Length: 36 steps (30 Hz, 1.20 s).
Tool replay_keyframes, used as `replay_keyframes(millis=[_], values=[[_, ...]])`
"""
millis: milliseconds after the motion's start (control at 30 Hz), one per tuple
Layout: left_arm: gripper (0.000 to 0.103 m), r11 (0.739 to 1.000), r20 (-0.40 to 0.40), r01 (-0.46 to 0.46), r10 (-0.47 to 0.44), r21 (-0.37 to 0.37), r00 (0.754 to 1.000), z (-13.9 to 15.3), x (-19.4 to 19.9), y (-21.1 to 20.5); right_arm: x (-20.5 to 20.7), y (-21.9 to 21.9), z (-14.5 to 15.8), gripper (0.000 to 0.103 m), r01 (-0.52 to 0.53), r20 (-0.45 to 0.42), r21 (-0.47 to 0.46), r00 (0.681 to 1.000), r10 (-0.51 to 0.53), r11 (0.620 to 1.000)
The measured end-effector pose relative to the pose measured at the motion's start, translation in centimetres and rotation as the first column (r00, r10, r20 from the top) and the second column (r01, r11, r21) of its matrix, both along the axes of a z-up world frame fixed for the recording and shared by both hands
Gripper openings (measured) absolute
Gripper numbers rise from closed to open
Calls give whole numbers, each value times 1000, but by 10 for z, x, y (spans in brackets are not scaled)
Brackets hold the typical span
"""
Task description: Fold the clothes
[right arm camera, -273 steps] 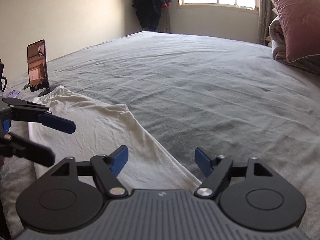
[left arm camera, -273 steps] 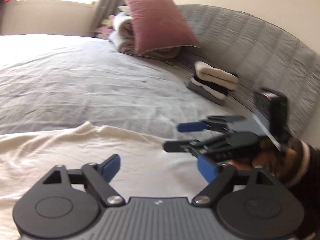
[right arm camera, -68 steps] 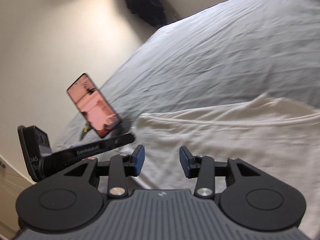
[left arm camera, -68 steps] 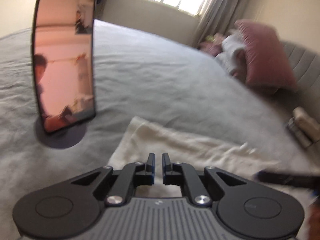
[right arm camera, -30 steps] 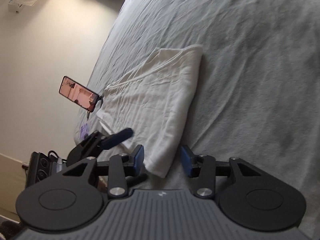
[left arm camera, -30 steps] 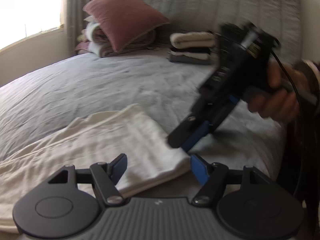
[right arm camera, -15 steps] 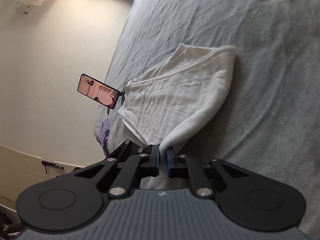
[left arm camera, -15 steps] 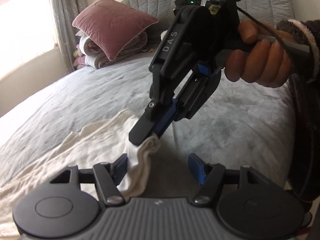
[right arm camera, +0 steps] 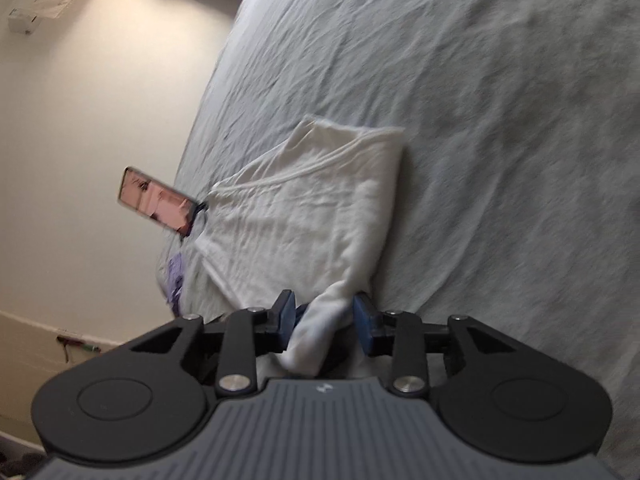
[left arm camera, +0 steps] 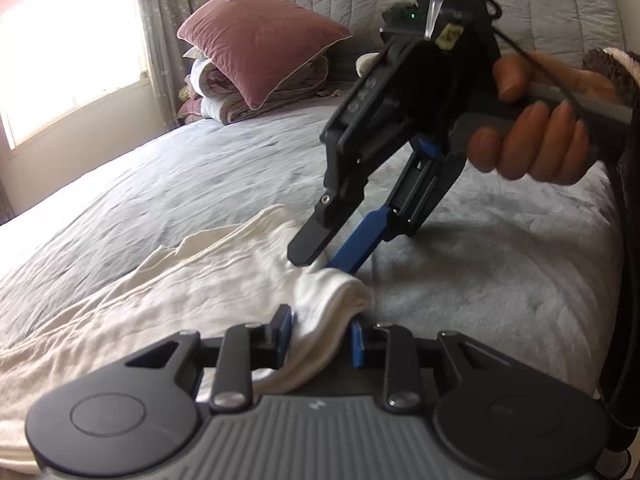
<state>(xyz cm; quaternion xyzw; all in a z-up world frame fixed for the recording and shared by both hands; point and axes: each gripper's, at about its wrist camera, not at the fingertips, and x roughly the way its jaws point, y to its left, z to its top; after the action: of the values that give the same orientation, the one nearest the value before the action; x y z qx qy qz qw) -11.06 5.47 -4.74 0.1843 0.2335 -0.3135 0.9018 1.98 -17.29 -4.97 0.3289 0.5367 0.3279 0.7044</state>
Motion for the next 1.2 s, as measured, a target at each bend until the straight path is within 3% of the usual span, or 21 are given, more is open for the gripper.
replay_keyframes(millis=[200, 333, 400, 500, 633, 900, 1200], values=[[24, 999, -20, -33, 32, -21, 999, 0, 3, 0, 16, -1, 5, 37, 107, 99, -38, 990, -102, 994], [14, 996, -46, -67, 64, -52, 997, 1, 8, 1, 26, 2, -1, 35, 175, 163, -33, 972, -167, 984], [10, 993, -69, -88, 83, -77, 994, 2, 11, 4, 26, 3, -4, 31, 189, 188, -35, 966, -180, 981], [6, 988, -96, -108, 98, -106, 991, 3, 13, 6, 24, 4, -6, 15, 213, 219, -59, 956, -196, 975], [5, 985, -113, -121, 108, -121, 988, 6, 14, 2, 22, 2, -7, 8, 263, 225, -66, 944, -242, 963], [4, 985, -115, -126, 113, -114, 987, 11, 6, -13, 15, -9, 3, 7, 319, 242, -81, 925, -292, 944], [4, 981, -163, -89, 60, -172, 985, 20, 2, -46, -1, -49, 12, 7, 394, 241, -82, 899, -366, 915]])
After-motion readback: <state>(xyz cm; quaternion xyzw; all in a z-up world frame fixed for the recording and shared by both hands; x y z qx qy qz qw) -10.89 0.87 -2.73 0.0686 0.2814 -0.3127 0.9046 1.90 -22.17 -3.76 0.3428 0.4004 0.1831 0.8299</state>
